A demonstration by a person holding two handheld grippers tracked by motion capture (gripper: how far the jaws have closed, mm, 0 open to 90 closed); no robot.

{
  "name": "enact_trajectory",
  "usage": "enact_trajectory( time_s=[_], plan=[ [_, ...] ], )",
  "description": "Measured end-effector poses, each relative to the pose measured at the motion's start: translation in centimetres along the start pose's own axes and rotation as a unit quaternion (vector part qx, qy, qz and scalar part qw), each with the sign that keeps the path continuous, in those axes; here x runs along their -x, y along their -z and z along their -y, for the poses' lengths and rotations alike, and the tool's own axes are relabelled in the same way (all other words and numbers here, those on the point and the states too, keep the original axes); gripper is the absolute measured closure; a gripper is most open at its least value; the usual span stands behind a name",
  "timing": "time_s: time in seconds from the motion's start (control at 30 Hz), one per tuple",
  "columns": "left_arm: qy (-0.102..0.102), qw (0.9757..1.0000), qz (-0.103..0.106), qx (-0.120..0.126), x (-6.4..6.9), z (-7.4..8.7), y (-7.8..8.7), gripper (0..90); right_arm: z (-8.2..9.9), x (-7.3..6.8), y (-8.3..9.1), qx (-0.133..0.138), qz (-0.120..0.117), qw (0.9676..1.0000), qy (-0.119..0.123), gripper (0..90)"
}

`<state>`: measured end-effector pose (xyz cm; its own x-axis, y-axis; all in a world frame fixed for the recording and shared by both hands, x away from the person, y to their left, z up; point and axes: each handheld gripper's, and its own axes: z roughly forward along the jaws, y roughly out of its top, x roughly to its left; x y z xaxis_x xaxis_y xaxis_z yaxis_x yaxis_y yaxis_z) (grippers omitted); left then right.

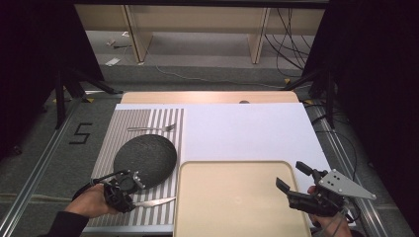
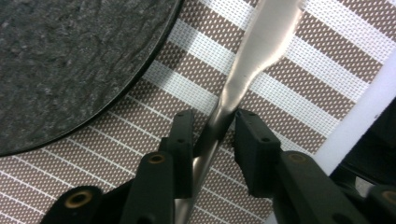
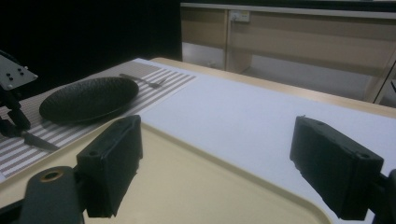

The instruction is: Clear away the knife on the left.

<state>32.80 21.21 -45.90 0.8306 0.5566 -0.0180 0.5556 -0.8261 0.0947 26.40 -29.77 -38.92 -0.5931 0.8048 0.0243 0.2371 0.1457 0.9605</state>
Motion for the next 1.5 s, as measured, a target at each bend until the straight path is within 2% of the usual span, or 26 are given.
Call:
enact_trajectory(
  time_s=[0.23, 0.27, 0.37, 0.47, 0.67, 0.83, 0.9, 1.0, 1.07, 1.13, 1.27, 1.33, 1.43, 1.47, 1.5],
  plan=[
    [-0.009, 1.0, -0.004, -0.001, 0.2, 0.0, 0.0, 77.4, 0.0, 0.1, 0.0, 0.002, -0.002, 1.0, -0.006, 18.0],
    [-0.004, 1.0, -0.003, 0.004, 0.2, 0.0, 0.0, 79.0, 0.0, 0.1, 0.0, 0.0, -0.002, 1.0, -0.007, 18.0],
    [0.008, 0.9999, 0.004, 0.014, 0.0, 0.2, 0.0, 79.2, 0.0, 0.1, 0.0, 0.0, -0.002, 1.0, -0.007, 18.1],
    [0.012, 0.9999, 0.002, 0.012, 0.1, 0.2, 0.0, 79.4, 0.0, 0.1, 0.0, 0.0, -0.002, 1.0, -0.007, 18.1],
    [0.002, 0.9999, -0.009, 0.012, 0.4, 0.2, 0.0, 79.8, 0.0, 0.1, 0.0, 0.001, -0.001, 1.0, -0.008, 18.1],
    [0.006, 0.9998, -0.008, 0.019, 0.3, 0.3, 0.2, 79.8, 0.0, 0.1, 0.0, 0.0, 0.0, 1.0, -0.007, 18.2],
    [0.01, 0.9995, -0.002, 0.029, 0.3, 0.4, 0.4, 79.9, 0.0, 0.1, 0.0, -0.002, 0.0, 1.0, -0.007, 18.2],
    [0.015, 0.9984, 0.01, 0.053, 0.3, 0.5, 1.2, 80.1, 0.0, 0.1, 0.0, 0.0, 0.0, 1.0, -0.007, 18.2],
    [0.023, 0.9968, 0.023, 0.073, 0.5, 0.5, 1.9, 80.2, 0.0, 0.1, 0.0, 0.0, 0.0, 1.0, -0.007, 18.2],
    [0.025, 0.9952, 0.04, 0.086, 0.8, 0.3, 2.5, 80.2, 0.0, 0.1, 0.0, 0.0, 0.0, 1.0, -0.007, 18.2],
    [0.021, 0.9929, 0.055, 0.104, 1.8, -0.3, 3.5, 80.2, 0.0, 0.1, 0.0, 0.001, -0.001, 1.0, -0.007, 18.2],
    [0.024, 0.9911, 0.069, 0.112, 2.4, -0.9, 3.8, 80.2, 0.0, 0.1, 0.0, 0.003, 0.0, 1.0, -0.007, 18.2],
    [0.027, 0.9882, 0.078, 0.129, 3.2, -1.7, 4.2, 80.1, 0.0, 0.1, 0.0, 0.003, 0.0, 1.0, -0.007, 18.2],
    [0.027, 0.9864, 0.081, 0.14, 3.4, -2.0, 4.3, 80.1, 0.0, 0.1, 0.0, 0.003, 0.0, 1.0, -0.007, 18.2],
    [0.034, 0.9854, 0.081, 0.146, 3.5, -2.2, 4.4, 80.1, 0.0, 0.1, 0.1, 0.003, 0.0, 1.0, -0.006, 18.2]
  ],
)
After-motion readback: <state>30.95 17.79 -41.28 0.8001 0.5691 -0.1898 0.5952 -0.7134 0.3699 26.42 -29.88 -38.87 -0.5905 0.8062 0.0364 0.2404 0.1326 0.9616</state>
